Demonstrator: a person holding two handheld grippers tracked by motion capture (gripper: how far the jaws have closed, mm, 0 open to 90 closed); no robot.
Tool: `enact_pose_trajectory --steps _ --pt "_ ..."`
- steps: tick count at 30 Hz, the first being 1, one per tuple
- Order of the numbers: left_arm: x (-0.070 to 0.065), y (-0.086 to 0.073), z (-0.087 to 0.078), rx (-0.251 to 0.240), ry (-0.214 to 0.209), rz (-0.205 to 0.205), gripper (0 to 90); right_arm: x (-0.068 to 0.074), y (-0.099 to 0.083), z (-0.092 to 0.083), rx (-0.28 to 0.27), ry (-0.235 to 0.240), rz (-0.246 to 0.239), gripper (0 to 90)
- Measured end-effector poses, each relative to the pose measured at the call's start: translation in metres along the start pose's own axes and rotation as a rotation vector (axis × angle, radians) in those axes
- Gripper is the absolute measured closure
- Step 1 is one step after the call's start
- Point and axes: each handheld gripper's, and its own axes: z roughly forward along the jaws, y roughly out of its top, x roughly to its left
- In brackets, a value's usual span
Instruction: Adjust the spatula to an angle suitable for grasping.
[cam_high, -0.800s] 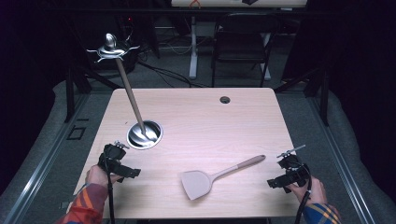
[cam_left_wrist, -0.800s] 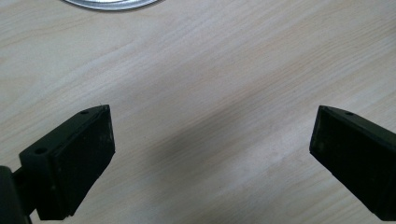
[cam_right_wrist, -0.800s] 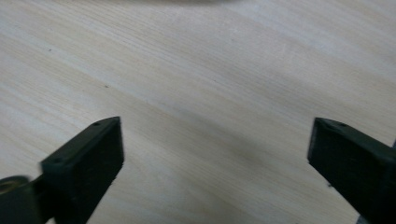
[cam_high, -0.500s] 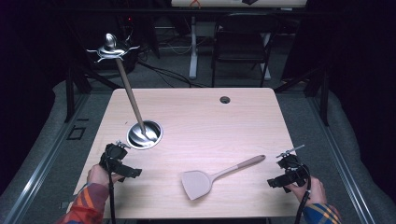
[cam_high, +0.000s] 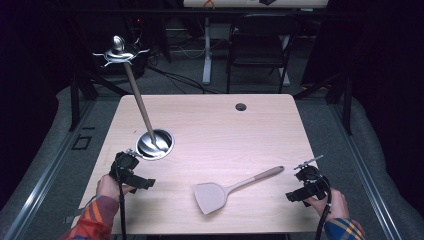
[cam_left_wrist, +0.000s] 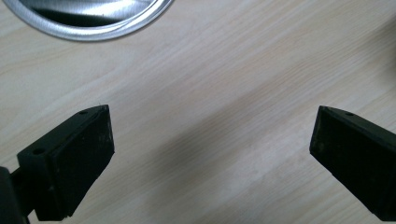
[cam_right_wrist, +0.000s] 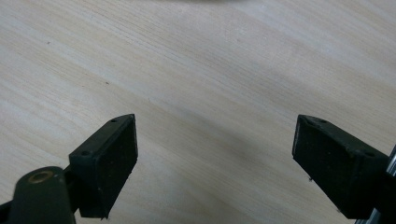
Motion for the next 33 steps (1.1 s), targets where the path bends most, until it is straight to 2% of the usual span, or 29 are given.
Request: enact_pose_trajectory --steps 1,5,6,10,15,22,27,28,29,33 --pt "-0.003 0.003 0.000 -0.009 -0.003 0.007 0.0 0.000 0.000 0.001 -0.011 0.005 0.007 13.5" --pt "-0.015 0.014 0.001 -0.025 -0.008 0.051 0.0 0.000 0.001 0.001 0.017 -0.001 -0.020 13.0" --pt "-0.015 0.014 0.001 -0.025 -0.008 0.051 0.0 0.001 0.002 0.001 0.017 -0.001 -0.020 12.8" --pt "-0.029 0.026 0.003 -0.047 -0.019 0.098 0.0 0.001 0.002 0.002 0.019 0.010 -0.017 11.5" --pt "-0.044 0.037 0.008 -0.050 -0.028 0.150 0.0 0.002 0.003 0.002 0.025 0.011 -0.028 8.8" --pt "-0.058 0.050 0.013 -0.061 -0.049 0.191 0.0 0.001 0.003 0.002 0.025 0.016 -0.030 5.1" --pt "-0.079 0.065 0.023 -0.061 -0.067 0.245 0.0 0.000 0.003 0.003 0.028 0.017 -0.033 1.8" --pt "-0.079 0.065 0.023 -0.061 -0.067 0.245 0.0 0.000 0.003 0.003 0.028 0.017 -0.033 1.8" --pt "-0.085 0.069 0.027 -0.055 -0.075 0.267 0.0 0.000 0.003 0.003 0.031 0.028 -0.032 1.7" --pt "-0.096 0.075 0.032 -0.055 -0.087 0.283 0.0 -0.001 0.002 0.004 0.030 0.020 -0.029 1.6"
